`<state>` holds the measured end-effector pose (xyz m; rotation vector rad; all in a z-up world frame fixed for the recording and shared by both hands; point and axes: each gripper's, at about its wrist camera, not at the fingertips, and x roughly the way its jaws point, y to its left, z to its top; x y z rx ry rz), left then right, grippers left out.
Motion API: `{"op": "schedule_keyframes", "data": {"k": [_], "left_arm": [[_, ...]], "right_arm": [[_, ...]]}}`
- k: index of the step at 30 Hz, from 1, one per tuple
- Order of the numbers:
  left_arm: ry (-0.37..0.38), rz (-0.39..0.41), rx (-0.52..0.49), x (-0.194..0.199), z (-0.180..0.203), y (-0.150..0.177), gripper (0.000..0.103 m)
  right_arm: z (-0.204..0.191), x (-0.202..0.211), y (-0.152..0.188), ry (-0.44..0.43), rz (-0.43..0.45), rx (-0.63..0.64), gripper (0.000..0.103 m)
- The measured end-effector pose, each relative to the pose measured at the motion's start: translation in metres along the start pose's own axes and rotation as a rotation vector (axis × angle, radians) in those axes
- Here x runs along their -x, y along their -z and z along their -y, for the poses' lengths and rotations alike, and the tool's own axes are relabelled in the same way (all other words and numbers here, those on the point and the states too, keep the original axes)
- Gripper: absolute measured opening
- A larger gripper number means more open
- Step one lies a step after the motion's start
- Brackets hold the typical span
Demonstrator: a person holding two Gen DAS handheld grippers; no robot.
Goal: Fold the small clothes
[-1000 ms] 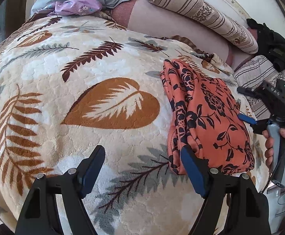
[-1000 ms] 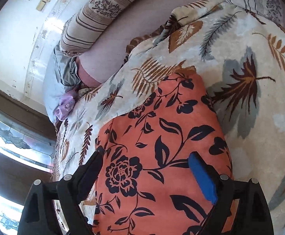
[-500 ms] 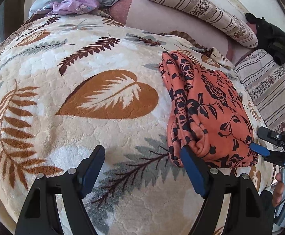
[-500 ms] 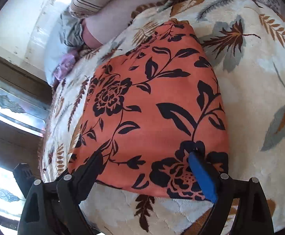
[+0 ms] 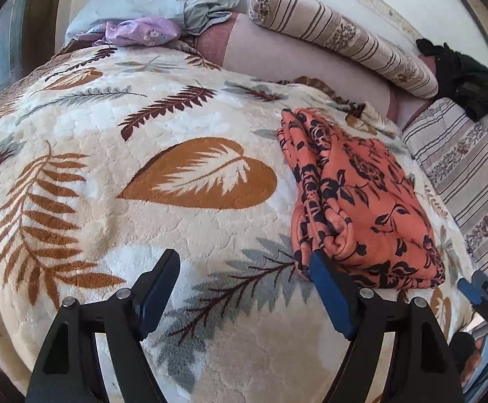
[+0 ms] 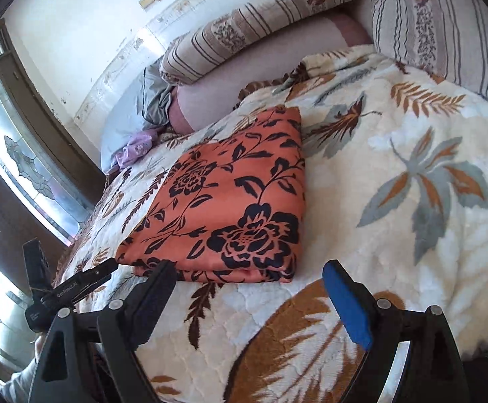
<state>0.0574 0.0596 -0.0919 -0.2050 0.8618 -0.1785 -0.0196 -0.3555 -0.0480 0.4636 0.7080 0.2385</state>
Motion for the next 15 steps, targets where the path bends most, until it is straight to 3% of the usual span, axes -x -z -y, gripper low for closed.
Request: {"op": "schedule_keyframes", "data": {"k": [3, 6, 11, 15], "left_arm": [[-0.041, -0.028, 0.000, 0.007, 0.008, 0.000, 0.080], [-0.061, 0.022, -0.018, 0.026, 0.026, -0.004, 0.080], [-0.040, 0.007, 0.008, 0.024, 0.050, -0.015, 0.080], [0.004, 0.067, 0.063, 0.026, 0.064, -0.034, 0.080]], "right_arm": [[0.000, 0.008, -0.006, -0.001, 0.048, 0.024, 0.091], [0.006, 0.010, -0.007, -0.018, 0.058, 0.017, 0.091], [0.023, 0.013, -0.003, -0.071, 0.037, -0.069, 0.091], [0.036, 0.016, 0.000, -0.102, 0.025, -0.114, 0.091]]}}
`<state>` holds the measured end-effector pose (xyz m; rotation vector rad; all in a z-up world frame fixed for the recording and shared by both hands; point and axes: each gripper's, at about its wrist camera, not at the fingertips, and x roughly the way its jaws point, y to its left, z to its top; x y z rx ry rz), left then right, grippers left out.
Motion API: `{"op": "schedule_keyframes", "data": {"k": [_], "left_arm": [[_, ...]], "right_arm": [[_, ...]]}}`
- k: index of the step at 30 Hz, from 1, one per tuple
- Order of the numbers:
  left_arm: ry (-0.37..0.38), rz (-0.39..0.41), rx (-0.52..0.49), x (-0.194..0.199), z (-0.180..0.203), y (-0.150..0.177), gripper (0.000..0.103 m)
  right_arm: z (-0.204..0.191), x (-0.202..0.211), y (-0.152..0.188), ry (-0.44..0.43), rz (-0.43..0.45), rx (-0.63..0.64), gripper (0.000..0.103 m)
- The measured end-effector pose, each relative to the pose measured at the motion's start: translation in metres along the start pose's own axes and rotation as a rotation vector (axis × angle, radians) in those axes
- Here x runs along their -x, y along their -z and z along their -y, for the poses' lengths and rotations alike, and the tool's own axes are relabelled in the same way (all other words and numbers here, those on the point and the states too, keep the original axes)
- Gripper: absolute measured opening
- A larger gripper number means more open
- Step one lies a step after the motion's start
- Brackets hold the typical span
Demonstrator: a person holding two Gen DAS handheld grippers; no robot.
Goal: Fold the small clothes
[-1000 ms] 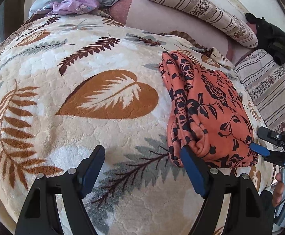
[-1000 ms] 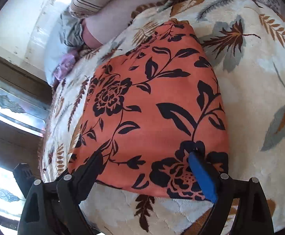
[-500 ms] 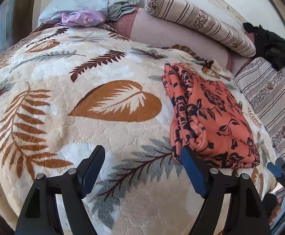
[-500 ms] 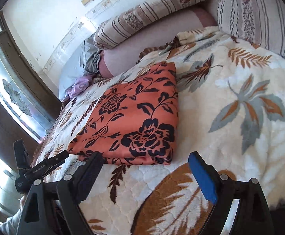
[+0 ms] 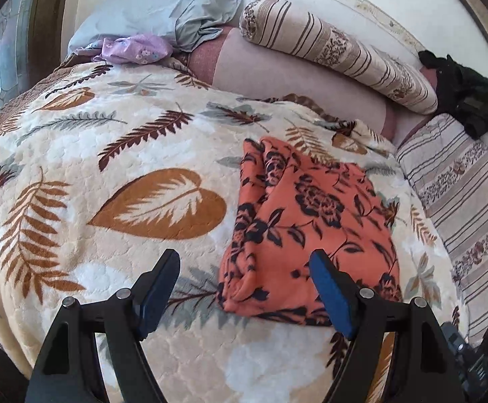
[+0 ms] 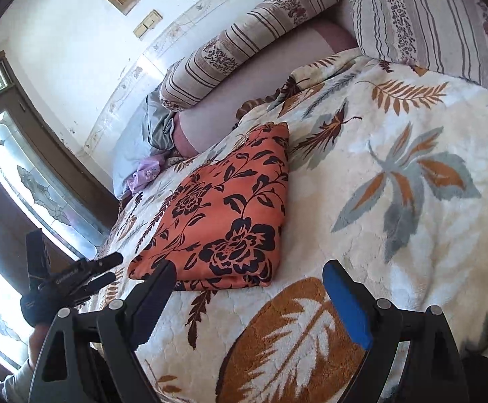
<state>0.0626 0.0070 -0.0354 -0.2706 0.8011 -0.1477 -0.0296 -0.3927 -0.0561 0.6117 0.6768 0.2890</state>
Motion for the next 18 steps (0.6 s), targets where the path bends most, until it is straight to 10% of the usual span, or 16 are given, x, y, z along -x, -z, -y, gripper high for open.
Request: {"op": "schedule_keyframes", "data": {"k": [3, 6, 18], "left_arm": [[-0.043, -0.025, 0.018, -0.025, -0.003, -0.005, 0.080], [-0.148, -0.265, 0.115, -0.073, -0.028, 0.013, 0.081], [-0.209, -0.014, -0.164, 0.003, 0.036, -0.007, 0.081]], "right_arm": [[0.005, -0.002, -0.001, -0.018, -0.013, -0.028, 0.091], [0.005, -0.002, 0.000, -0.028, -0.019, -0.027, 0.091], [0.016, -0.009, 0.000, -0.058, -0.051, -0.054, 0.091]]}}
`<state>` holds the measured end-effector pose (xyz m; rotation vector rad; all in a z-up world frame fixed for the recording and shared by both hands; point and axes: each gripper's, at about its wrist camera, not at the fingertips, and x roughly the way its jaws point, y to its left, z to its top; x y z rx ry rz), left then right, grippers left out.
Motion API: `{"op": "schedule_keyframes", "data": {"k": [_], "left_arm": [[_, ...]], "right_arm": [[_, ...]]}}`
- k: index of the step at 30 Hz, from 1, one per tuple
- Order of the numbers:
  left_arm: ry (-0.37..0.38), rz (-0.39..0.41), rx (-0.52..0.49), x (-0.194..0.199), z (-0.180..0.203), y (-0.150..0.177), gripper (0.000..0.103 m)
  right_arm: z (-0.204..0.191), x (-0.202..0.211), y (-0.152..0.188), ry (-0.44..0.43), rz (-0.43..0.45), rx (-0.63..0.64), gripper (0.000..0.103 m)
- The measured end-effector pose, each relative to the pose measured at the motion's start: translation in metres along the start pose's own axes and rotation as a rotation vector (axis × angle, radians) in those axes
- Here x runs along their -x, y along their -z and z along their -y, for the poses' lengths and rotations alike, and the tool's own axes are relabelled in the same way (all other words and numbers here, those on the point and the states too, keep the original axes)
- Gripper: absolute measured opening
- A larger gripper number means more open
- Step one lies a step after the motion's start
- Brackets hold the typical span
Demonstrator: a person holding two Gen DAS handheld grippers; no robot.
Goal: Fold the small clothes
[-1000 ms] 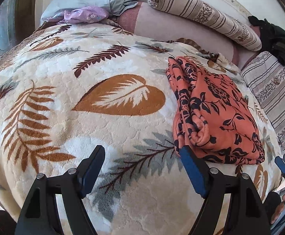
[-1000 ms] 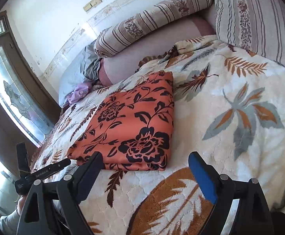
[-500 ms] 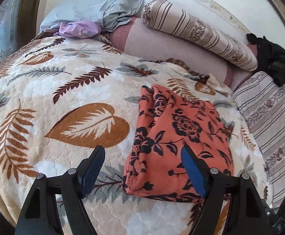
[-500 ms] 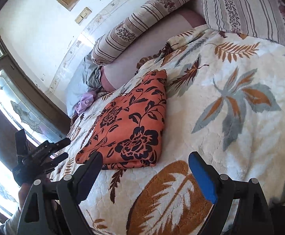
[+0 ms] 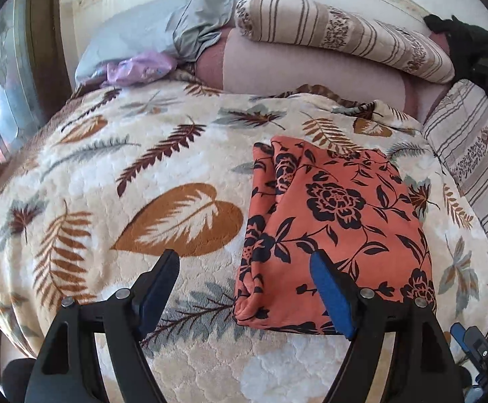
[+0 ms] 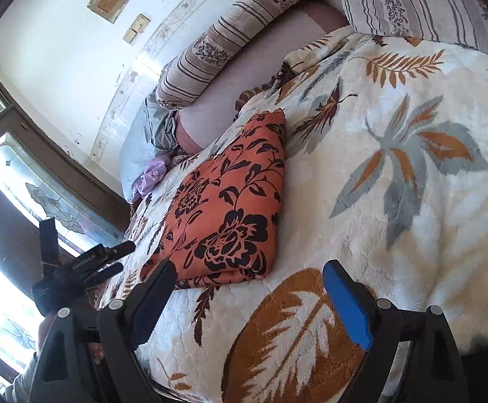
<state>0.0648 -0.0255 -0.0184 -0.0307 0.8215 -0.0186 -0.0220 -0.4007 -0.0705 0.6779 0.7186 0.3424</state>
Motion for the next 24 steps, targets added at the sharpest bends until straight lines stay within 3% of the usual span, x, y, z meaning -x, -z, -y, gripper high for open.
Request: {"op": "schedule_keyframes", "data": {"k": [7, 22, 24], "left_arm": [[0.000, -0.014, -0.095, -0.001, 0.012, 0.013, 0.081], [0.043, -0.048, -0.046, -0.029, -0.042, 0.059, 0.081], [0.022, -0.103, -0.032, -0.043, -0.053, 0.067, 0.081]], "right_arm": [[-0.007, -0.008, 0.006, 0.050, -0.026, 0.054, 0.091], [-0.043, -0.033, 0.027, 0.238, -0.057, 0.247, 0.091], [-0.046, -0.036, 0.030, 0.262, -0.058, 0.264, 0.091]]}}
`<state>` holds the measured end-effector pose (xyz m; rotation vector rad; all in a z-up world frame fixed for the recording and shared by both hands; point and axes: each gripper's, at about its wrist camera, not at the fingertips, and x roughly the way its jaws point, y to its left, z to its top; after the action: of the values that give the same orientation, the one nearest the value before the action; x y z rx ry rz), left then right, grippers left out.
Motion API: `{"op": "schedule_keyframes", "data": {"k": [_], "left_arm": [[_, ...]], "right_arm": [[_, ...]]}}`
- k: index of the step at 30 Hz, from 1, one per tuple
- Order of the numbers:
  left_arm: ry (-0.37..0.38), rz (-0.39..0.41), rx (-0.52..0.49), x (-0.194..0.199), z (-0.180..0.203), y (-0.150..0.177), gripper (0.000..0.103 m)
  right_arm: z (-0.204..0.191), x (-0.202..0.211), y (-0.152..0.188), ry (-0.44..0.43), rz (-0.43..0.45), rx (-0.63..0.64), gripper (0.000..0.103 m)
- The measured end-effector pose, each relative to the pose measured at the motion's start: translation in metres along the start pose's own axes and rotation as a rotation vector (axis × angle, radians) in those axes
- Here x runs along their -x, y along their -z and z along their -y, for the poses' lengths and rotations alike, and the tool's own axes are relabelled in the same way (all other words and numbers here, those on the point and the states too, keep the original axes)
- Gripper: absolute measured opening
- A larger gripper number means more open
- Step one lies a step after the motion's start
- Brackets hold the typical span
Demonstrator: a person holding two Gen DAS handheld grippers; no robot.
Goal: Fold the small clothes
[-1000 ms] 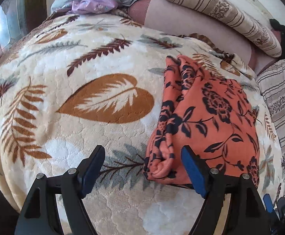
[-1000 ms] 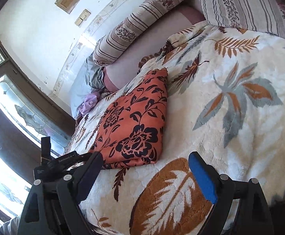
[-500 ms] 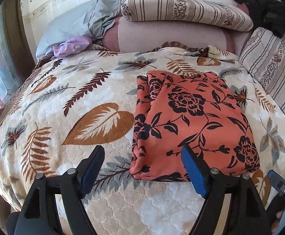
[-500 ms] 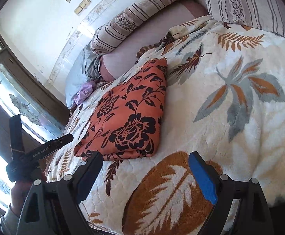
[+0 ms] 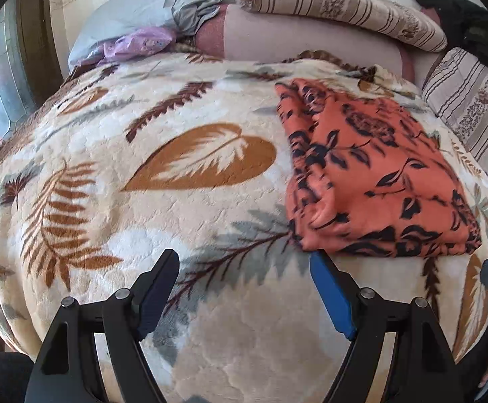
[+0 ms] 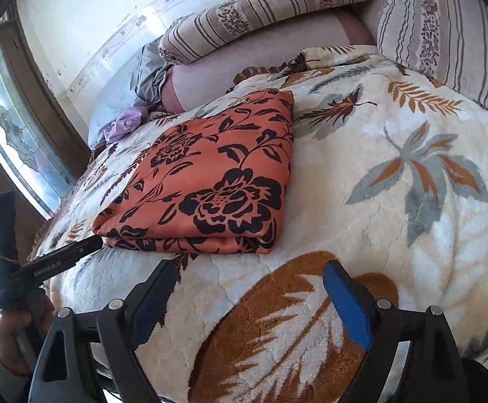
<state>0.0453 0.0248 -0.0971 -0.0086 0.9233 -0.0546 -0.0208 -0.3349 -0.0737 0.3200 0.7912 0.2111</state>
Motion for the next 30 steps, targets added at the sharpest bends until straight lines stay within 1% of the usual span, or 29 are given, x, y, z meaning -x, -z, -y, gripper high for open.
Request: {"op": "schedule_keyframes", "data": {"k": [1, 4, 7, 9, 11, 12, 15, 16, 18, 19, 20, 22, 24, 25, 27, 30], "left_arm": [[0.003, -0.033, 0.014, -0.005, -0.004, 0.001, 0.081], [0.031, -0.002, 0.031, 0.001, -0.009, -0.002, 0.081], [0.072, -0.024, 0.057, 0.000, -0.013, -0.003, 0.081], [0.075, -0.021, 0.071, 0.000, -0.014, -0.002, 0.081], [0.060, -0.019, 0.066, -0.001, -0.012, -0.001, 0.082], [0.050, -0.018, 0.059, -0.001, -0.010, -0.001, 0.085], [0.021, -0.003, 0.010, 0.002, -0.002, -0.002, 0.086], [-0.001, 0.020, -0.016, 0.007, 0.001, -0.003, 0.086], [-0.072, 0.094, -0.063, 0.022, 0.008, -0.004, 0.086], [-0.096, 0.119, -0.067, 0.029, 0.010, -0.004, 0.086], [-0.094, 0.124, -0.062, 0.037, 0.012, -0.005, 0.086], [-0.047, 0.129, -0.044, 0.054, 0.016, -0.007, 0.089], [-0.012, 0.147, -0.049, 0.076, 0.025, -0.013, 0.090], [0.008, 0.162, -0.055, 0.088, 0.031, -0.016, 0.091], [0.021, 0.189, -0.066, 0.109, 0.043, -0.022, 0.103], [0.096, 0.201, -0.069, 0.129, 0.057, -0.028, 0.103]], "right_arm": [[-0.002, -0.003, 0.001, 0.017, -0.010, 0.002, 0.091], [-0.008, -0.014, 0.005, 0.073, -0.035, 0.027, 0.091], [-0.014, -0.017, 0.004, 0.106, -0.046, 0.053, 0.092], [-0.015, -0.013, 0.004, 0.118, -0.063, 0.035, 0.092], [-0.018, -0.006, 0.009, 0.123, -0.063, 0.022, 0.092], [-0.022, -0.002, 0.013, 0.129, -0.064, 0.021, 0.092], [-0.035, 0.010, 0.022, 0.149, -0.055, 0.054, 0.092], [-0.041, 0.013, 0.023, 0.163, -0.054, 0.080, 0.096], [-0.048, 0.019, 0.025, 0.192, -0.054, 0.119, 0.103], [-0.049, 0.021, 0.025, 0.197, -0.056, 0.113, 0.103], [-0.049, 0.023, 0.025, 0.194, -0.067, 0.099, 0.103], [-0.048, 0.024, 0.022, 0.192, -0.103, 0.080, 0.103], [-0.051, 0.026, 0.017, 0.221, -0.124, 0.102, 0.103], [-0.053, 0.029, 0.013, 0.246, -0.115, 0.117, 0.103], [-0.057, 0.038, 0.001, 0.269, -0.091, 0.124, 0.103], [-0.061, 0.052, -0.023, 0.285, -0.056, 0.103, 0.103]]}}
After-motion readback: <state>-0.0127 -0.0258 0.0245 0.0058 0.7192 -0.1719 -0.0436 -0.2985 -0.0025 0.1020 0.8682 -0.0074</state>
